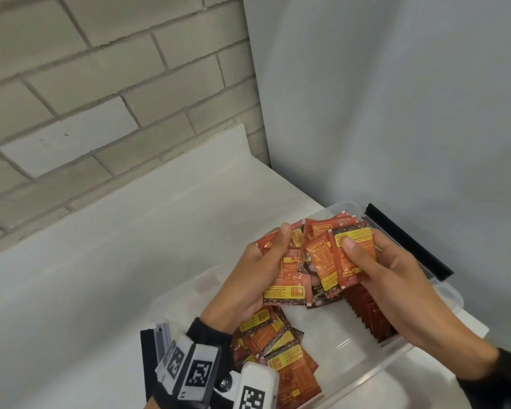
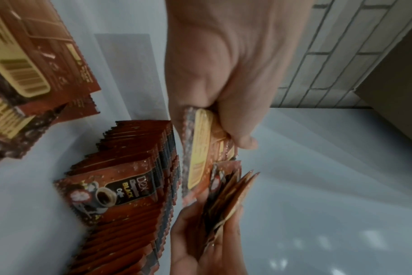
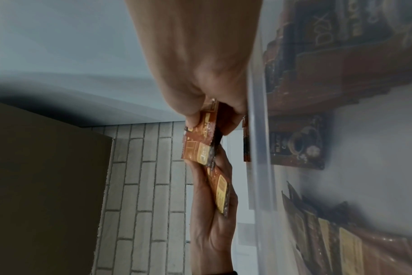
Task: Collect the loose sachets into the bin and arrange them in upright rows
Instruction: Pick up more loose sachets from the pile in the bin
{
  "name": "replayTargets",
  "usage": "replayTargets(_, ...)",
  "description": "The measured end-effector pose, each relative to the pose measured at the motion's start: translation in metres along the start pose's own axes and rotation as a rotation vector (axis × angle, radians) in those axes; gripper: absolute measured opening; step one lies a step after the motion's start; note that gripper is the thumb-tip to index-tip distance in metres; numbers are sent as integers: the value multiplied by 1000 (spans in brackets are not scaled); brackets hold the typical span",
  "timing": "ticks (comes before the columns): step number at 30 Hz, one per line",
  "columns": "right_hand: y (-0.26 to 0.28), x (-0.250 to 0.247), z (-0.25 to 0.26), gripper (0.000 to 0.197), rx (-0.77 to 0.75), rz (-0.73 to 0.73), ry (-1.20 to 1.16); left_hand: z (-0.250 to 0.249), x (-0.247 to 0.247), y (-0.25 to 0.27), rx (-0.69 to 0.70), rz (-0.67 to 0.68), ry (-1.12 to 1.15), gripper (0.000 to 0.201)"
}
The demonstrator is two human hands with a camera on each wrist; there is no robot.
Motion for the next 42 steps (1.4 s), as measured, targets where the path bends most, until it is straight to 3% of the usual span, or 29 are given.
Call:
replayTargets(6,2,7,-2,32,22,80,42,-1,-4,-2,32,-65,37,46)
replayTargets(11,2,20,-11,33,84,197,133,-2,2,-1,37,-28,80,54)
replayTargets(15,2,15,-5,35,40,121,115,-5,-2,-5,76,-63,138,45)
replayTargets(18,2,5,0,32,-3,14,62,-11,-18,-5,158,-137,40,30)
replayTargets(22,1,-4,3,30,-30,-69,20,-19,-26,-2,238,-171,-94,35)
replayTargets(25,2,-3,2,30,-21,-62,34,-18,-16,0,198,-106,-110,46)
replayTargets(30,1,4,-2,29,19,4,49,-14,15,5,128,182,-127,52)
replayTargets(33,2,9,-2,33,20,55,81,-18,31,7,142,275,-73,55)
replayTargets(38,7,18,7,35,-83,109,170,-17,54,10,80,385,-68,35)
replayTargets(42,7,11,9,49,-196,31,324,-16,62,9,70,443,-49,37)
Point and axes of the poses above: each hand's wrist, its own y-axis away from the middle knuckle, its own x-axis out of the palm, z = x × y, the point moved 8 cm from there along -y, towards the middle knuckle, and after that the axes turned 8 degrees about x, right-handed, at the moved point
